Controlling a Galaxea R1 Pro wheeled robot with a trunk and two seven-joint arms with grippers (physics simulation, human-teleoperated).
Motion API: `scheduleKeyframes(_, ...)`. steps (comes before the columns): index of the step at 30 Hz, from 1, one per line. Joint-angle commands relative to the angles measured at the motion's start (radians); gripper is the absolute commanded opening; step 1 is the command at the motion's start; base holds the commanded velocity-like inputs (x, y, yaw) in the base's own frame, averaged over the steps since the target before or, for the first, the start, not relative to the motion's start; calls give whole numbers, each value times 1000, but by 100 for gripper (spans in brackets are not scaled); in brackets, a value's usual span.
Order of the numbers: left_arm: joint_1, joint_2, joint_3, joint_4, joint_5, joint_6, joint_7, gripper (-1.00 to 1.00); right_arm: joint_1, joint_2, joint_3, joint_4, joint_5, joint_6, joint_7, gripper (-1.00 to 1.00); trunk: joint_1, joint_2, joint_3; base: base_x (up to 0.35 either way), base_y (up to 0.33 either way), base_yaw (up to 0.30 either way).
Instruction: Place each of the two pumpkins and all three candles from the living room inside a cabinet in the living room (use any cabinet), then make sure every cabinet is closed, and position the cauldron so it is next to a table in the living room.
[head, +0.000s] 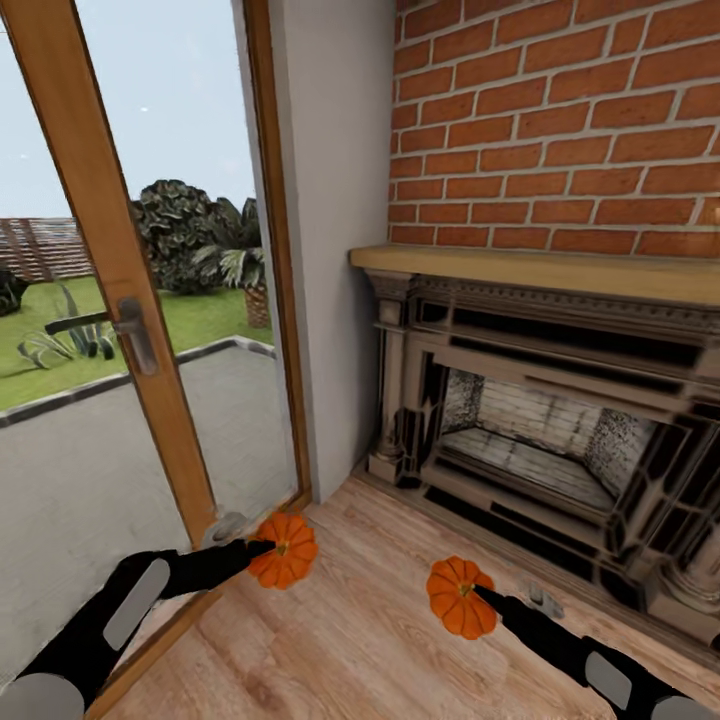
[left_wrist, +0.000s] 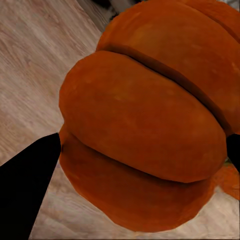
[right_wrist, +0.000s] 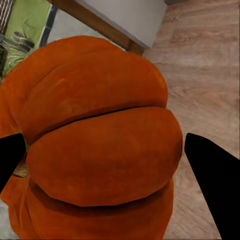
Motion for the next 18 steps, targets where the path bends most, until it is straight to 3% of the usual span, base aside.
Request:
scheduleKeyframes(1, -2, -13, -13, 8, -15, 1, 21, -100, -1, 1, -1, 16, -14, 0, 0, -100, 0, -1, 0, 0, 0, -250)
scheduleKeyframes(4, -2, -53, -34, 76, -116, -43, 56, -100, -1, 1, 0, 63, -15, -39, -26, -100, 0, -1, 3, 0, 0, -243)
scheduleKeyframes(5, -1, -72, -37, 117, -145, -86, 61, -100, -1, 1, 0, 77, -15, -55, -47, -100, 0, -1, 4, 0, 0, -239)
scheduleKeyframes(8, -2, -93, -40, 205, -196, -177, 65, -100, -1, 1, 0, 92, -15, -85, -111, -100, 0, -1, 8, 0, 0, -238)
scheduleKeyframes(11, -2, -103, -40, 280, -232, -251, 72, -100, 0, 2, 0, 96, -16, -117, -205, -100, 0, -1, 11, 0, 0, -238)
scheduleKeyframes(13, -2, -116, -41, 302, -246, -281, 111, -100, -1, 2, 0, 96, -17, -135, -252, -100, 0, -1, 13, 0, 0, -237)
scheduleKeyframes(16, -2, -158, -42, 337, -263, -330, 269, -100, -1, 2, 0, 97, -17, -159, -318, -100, 0, -1, 16, 0, 0, -237)
scheduleKeyframes(18, -2, -184, -48, 372, -266, -378, 324, -100, -1, 2, 0, 97, -17, -163, -335, -100, 0, -1, 18, 0, 0, -237)
